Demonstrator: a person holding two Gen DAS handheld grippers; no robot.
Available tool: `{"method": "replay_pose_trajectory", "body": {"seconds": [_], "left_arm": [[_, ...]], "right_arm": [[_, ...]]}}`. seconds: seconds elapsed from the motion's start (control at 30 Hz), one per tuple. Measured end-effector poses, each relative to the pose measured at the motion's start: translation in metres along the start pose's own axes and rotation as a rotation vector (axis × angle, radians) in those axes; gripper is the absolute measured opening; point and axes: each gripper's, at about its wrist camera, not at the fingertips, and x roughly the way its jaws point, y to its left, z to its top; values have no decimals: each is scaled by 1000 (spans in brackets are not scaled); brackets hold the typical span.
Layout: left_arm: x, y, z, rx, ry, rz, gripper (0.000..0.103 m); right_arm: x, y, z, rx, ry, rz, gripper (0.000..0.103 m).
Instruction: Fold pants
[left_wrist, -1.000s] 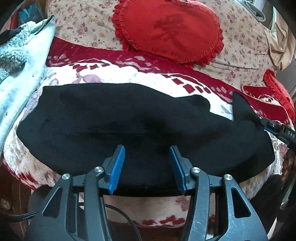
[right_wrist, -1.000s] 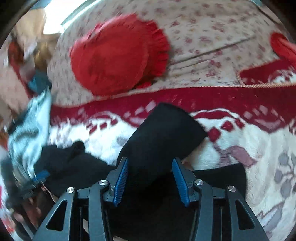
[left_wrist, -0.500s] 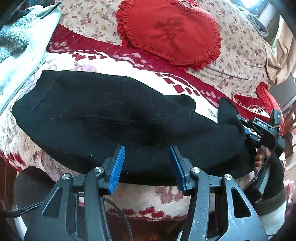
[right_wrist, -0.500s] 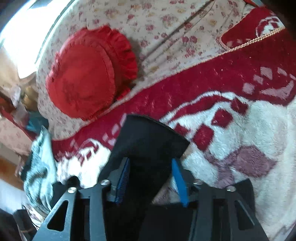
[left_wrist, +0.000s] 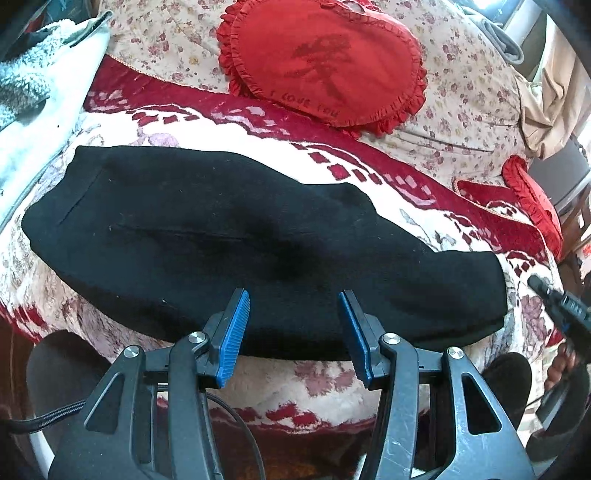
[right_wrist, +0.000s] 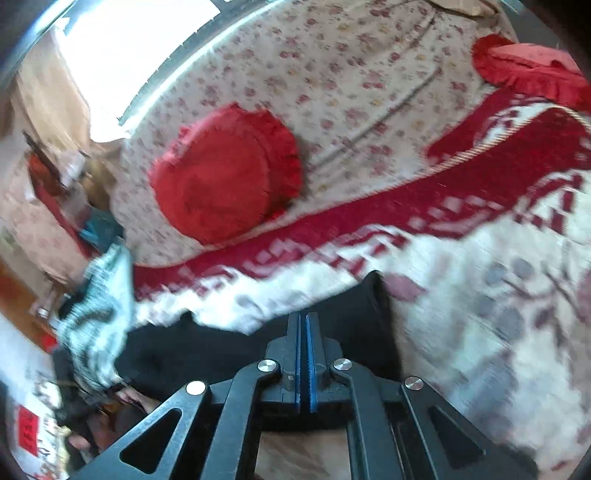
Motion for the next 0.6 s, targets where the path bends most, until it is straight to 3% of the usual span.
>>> {"method": "replay_pose_trajectory", "body": {"seconds": [0.13, 0.2, 0.27, 0.3, 0.33, 0.37, 0.5, 0.6], "left_arm": [[1, -7, -5, 42, 5, 20, 49], [2, -5, -7, 47, 9, 35, 49], [1, -1, -8, 41, 5, 47, 49], [1, 1, -8, 38, 3, 53, 49], [0, 6, -7, 29, -2, 64, 49], [-1, 9, -6, 22, -4, 70, 49], [-9, 31, -1, -26, -25, 108, 49], [-19, 53, 3, -69, -49, 155, 49]], "right_arm": [[8, -15, -17, 15, 56, -33, 2], [11, -17, -25, 62, 73, 47, 3], [16, -6, -32, 56, 88, 103, 12], [21, 5, -34, 18, 104, 110, 18], [27, 19, -35, -33, 124, 115, 30], [33, 32, -36, -81, 134, 121, 33], [67, 78, -33, -192, 180, 227, 33], [89, 109, -39, -290, 226, 232, 33]]}}
